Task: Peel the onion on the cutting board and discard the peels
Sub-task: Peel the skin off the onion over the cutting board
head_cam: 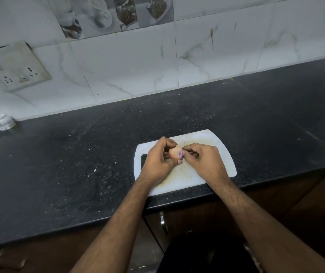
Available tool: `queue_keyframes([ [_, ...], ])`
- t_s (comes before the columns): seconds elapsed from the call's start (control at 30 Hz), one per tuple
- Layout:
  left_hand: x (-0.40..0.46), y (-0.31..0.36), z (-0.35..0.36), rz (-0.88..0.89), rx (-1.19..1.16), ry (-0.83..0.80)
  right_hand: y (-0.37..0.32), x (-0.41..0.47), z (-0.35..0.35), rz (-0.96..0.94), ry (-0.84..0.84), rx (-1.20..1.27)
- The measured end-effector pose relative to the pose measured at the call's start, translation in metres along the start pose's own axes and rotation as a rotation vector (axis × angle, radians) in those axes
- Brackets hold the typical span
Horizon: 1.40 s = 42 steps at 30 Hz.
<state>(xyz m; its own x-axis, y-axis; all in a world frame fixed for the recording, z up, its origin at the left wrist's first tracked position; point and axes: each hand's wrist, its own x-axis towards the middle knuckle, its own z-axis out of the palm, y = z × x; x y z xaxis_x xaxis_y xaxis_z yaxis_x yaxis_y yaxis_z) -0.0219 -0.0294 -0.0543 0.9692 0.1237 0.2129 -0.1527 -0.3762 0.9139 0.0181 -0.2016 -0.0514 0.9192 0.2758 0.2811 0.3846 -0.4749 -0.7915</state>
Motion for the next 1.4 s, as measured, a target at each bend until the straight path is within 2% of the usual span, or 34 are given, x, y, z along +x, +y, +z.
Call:
queue_keyframes([
  [0.63,-0.0004,-0.0001,0.0004,0.068,0.069,-0.023,-0.0030,-0.0007,0.0020,0.036,-0.021,-0.104],
  [0.97,-0.0020,0.0037,-0.0003,0.061,0.006,-0.010,-0.0020,0.0004,-0.0001,0.109,0.082,-0.032],
  [1.23,-0.0029,0.0040,0.0004,0.037,-0.068,0.022,-0.0018,0.0012,-0.0006,0.055,0.121,-0.011],
  [1.4,-0.0020,0.0015,0.0007,0.032,-0.045,0.013,-0.0021,0.0021,0.0008,-0.004,0.009,-0.020],
])
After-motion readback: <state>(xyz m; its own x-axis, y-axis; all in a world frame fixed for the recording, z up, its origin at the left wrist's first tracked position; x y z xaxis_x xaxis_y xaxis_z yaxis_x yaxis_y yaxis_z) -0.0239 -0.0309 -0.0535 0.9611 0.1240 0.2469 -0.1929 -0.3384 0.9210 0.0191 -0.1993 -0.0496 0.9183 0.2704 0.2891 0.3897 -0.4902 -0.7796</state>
